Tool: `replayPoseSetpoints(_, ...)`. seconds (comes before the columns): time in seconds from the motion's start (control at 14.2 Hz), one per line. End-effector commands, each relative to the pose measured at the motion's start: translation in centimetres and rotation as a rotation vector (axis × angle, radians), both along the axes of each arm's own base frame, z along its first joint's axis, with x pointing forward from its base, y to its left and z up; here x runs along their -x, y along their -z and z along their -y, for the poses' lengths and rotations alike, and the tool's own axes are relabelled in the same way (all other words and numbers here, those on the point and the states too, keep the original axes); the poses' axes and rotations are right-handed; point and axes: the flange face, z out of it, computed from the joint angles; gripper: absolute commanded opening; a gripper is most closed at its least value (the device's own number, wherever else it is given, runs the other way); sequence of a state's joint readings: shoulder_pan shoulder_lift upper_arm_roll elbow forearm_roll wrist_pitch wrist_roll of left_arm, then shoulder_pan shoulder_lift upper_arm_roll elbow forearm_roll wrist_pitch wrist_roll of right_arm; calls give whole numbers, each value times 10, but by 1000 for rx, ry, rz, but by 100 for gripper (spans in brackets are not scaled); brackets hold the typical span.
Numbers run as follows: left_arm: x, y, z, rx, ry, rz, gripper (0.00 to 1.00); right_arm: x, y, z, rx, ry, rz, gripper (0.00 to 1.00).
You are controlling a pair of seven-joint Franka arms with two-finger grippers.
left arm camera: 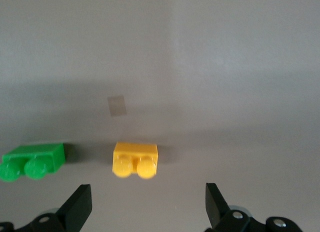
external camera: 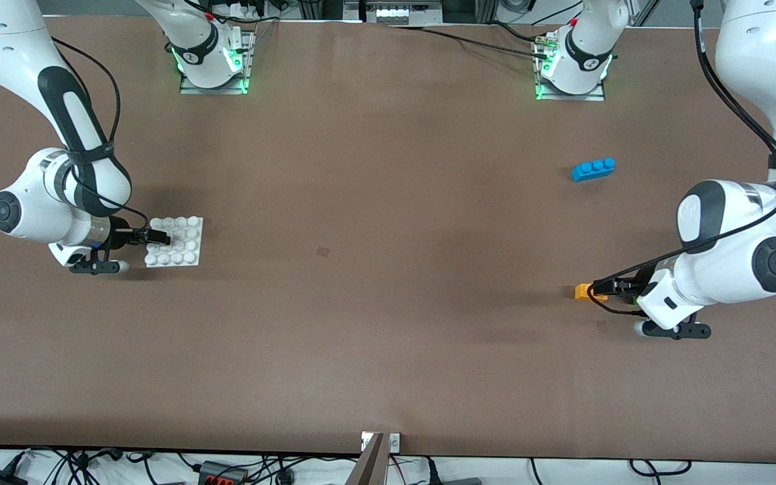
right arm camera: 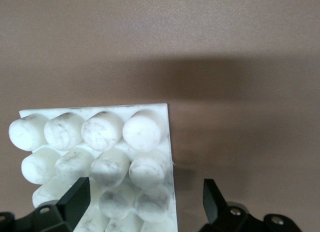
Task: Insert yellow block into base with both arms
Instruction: 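Reach the right gripper to the white base while the left gripper reaches the yellow block, then grasp the white base with the right gripper while the left gripper grasps the yellow block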
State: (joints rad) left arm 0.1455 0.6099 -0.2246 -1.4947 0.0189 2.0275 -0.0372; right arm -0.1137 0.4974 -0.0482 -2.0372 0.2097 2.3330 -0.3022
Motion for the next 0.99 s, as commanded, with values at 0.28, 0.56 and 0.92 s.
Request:
replayPoseSetpoints(0.28, 28, 66, 11, -44, 120, 73, 100, -2, 10, -15, -19, -31, -8, 60)
replayPoseSetpoints(0.56, 27, 68, 10, -88, 196, 88, 100, -4, 10, -34, -20, -61, -12, 59)
replayPoseSetpoints(0.92, 39, 91, 6, -79, 202, 111, 100, -4, 14, -102, -6, -88, -38, 57)
